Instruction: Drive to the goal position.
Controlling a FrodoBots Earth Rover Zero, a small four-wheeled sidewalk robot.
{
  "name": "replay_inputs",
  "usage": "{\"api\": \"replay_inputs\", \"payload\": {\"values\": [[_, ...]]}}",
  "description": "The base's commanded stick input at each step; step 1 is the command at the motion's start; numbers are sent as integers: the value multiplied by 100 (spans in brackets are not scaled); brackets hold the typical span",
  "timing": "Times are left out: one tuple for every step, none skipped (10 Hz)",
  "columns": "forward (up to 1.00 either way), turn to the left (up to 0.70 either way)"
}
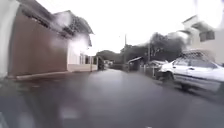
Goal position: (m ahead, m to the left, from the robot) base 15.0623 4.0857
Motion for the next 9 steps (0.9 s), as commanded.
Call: {"api": "replay_inputs", "payload": {"values": [[70, 0], [70, 0], [70, 0], [70, 0], [70, 0], [70, 0], [70, 0], [70, 0], [70, 0]]}}
